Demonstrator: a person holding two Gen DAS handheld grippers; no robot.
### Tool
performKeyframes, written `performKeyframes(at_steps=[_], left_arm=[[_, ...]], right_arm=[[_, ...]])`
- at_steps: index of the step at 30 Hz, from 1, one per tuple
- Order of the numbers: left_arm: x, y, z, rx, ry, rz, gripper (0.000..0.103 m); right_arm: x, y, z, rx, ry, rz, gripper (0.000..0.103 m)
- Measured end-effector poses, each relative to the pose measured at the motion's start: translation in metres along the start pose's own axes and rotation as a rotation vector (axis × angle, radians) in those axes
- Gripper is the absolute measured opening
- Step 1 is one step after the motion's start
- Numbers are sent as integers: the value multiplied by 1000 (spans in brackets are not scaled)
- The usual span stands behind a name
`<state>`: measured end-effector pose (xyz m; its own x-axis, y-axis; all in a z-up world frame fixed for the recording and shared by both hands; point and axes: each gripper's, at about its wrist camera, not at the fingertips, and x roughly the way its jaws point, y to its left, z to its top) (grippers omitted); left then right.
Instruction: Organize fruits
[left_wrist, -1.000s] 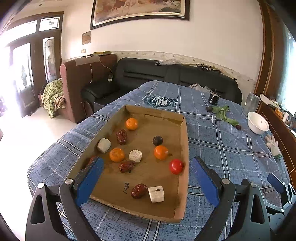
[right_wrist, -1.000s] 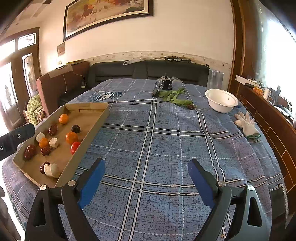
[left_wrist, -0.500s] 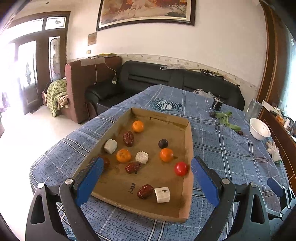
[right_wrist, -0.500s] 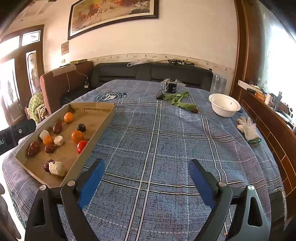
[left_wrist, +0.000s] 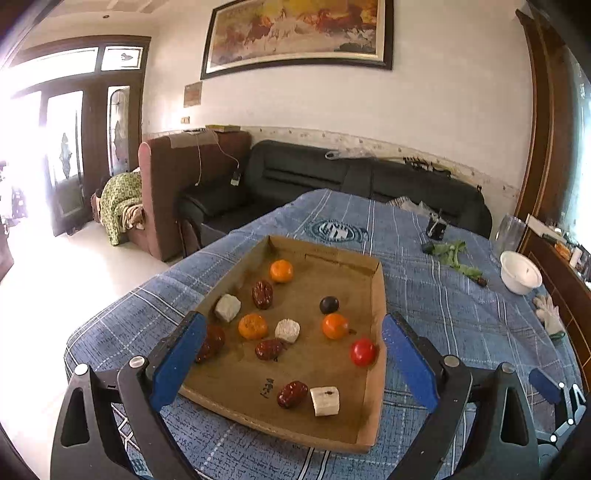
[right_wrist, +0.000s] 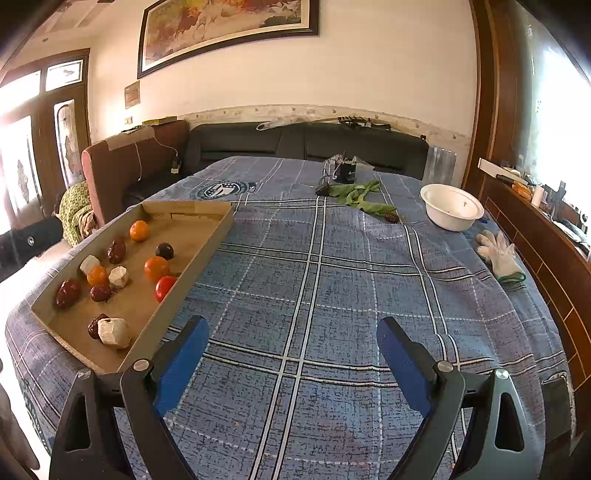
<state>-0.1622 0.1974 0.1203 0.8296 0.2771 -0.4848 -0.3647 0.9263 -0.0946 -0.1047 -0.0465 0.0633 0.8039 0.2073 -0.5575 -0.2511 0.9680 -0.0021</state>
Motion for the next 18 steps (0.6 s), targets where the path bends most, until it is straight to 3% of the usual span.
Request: performKeyframes(at_steps=[9, 18], left_arm=[[-9, 4, 0, -20, -48, 96, 101], [-5, -6, -9, 48, -21, 147, 103]], right_arm=[[-1, 1, -3, -12, -5, 6, 95], [-1, 8, -5, -33, -1, 16, 96]])
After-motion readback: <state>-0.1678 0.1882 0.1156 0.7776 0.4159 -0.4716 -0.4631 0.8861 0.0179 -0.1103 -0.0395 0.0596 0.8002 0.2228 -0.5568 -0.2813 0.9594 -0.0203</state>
